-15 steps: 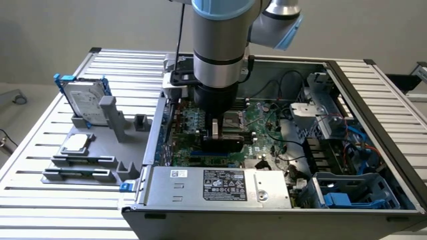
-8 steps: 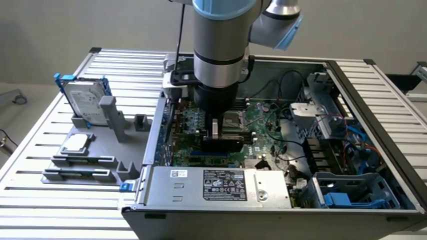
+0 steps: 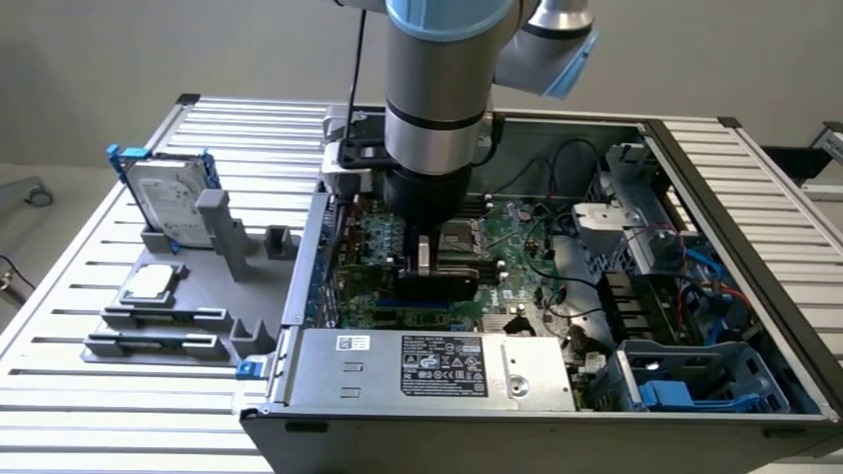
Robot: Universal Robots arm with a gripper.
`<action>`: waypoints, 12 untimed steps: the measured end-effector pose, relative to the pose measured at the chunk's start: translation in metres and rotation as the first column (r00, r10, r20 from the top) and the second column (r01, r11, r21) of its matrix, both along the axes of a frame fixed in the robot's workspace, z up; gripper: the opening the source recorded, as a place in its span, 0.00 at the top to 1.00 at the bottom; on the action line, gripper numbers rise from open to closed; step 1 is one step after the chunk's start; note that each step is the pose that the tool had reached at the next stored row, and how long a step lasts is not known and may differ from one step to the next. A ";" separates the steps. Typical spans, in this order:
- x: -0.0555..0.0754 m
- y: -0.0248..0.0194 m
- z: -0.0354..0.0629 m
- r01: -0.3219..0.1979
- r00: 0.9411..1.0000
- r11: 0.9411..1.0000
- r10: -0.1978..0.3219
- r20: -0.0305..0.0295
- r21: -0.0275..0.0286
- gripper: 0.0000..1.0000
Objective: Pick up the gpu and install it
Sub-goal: 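Insert the gpu into the slot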
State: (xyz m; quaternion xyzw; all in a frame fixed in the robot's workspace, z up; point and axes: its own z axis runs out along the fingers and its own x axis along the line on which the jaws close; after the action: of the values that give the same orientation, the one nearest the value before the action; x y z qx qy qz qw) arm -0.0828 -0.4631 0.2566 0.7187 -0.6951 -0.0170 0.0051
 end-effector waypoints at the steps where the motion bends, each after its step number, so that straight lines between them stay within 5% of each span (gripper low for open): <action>1: 0.000 -0.0002 0.0000 0.000 1.000 1.000 0.000 -0.001 0.000 0.74; 12: 0.000 -0.0010 -0.0007 0.001 1.000 1.000 -0.001 -0.003 0.000 0.74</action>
State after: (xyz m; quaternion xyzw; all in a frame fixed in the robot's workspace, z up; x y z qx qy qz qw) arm -0.0824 -0.4640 0.2559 0.7184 -0.6953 -0.0181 0.0063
